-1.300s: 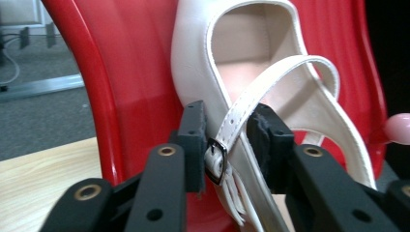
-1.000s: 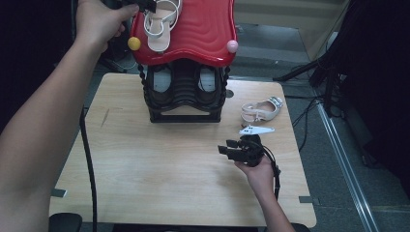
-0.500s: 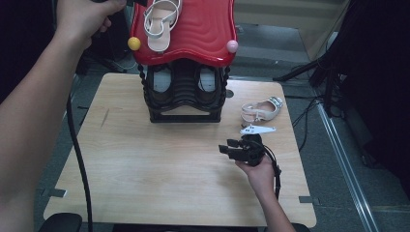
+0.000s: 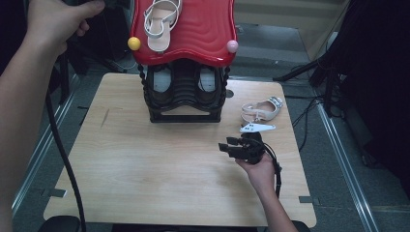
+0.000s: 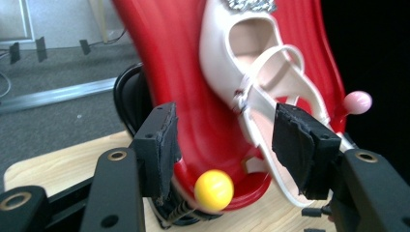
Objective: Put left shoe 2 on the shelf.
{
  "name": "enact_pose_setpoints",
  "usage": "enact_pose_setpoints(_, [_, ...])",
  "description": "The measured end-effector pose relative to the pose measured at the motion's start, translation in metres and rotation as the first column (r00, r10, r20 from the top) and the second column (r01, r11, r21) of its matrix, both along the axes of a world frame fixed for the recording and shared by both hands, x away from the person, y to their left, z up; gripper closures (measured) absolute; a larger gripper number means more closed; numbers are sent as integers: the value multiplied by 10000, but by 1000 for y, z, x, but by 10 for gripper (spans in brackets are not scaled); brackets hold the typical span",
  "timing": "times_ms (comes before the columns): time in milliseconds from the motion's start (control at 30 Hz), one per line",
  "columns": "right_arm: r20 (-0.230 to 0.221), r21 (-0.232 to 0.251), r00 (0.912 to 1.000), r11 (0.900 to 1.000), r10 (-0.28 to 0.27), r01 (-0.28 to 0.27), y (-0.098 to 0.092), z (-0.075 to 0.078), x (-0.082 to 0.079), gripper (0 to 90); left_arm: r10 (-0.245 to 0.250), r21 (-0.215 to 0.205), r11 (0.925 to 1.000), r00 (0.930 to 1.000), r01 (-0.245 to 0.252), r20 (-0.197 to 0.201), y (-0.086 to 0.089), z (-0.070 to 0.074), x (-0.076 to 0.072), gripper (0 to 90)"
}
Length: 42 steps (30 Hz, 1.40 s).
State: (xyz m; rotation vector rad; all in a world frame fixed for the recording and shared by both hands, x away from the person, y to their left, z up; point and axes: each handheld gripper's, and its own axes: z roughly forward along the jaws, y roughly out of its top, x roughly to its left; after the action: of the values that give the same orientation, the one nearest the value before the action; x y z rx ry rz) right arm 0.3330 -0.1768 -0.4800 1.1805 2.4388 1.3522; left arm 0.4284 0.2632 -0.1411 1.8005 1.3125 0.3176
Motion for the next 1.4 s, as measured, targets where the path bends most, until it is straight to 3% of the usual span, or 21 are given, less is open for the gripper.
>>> enact_pose_setpoints(200, [47,114,9999,9999,-103,102,1,1,3,529,-11,-226,9997,10000,11,-1,16,-11,-8,418])
enact_pose_setpoints(267, [5,204,9999,9997,-146,146,1,2,5,530,26,-79,10000,10000,-26,-42,22,-17,-12,418])
enact_pose_setpoints(500, [275,-7,9996,10000,-46,47,3,5,7,537,144,-119,9998,9999,-144,-43,35,-37,-25,418])
enact_pose_setpoints(600, [234,2,9997,10000,-62,62,3,4,9,537,327,-290,9990,9995,-326,34,40,-50,-30,447])
enact_pose_setpoints(667, [223,-3,9997,10000,-94,94,4,4,9,537,374,-189,9991,9993,-374,13,43,-59,-32,461])
enact_pose_setpoints(800, [196,-14,9997,9999,-150,150,4,5,10,539,305,-81,9995,9992,-307,-259,48,-79,-35,456])
enact_pose_setpoints(1000, [188,-82,9997,9998,-151,153,3,5,10,558,254,-284,9992,9987,-266,-439,52,-105,-37,443])
enact_pose_setpoints(1233, [148,-65,9997,9998,-180,181,2,5,10,560,160,-186,9997,9974,-173,-701,50,-138,-38,445])
enact_pose_setpoints(1400, [171,-86,9996,9997,-241,243,1,5,10,561,157,-387,9991,9955,-194,-933,44,-161,-40,444])
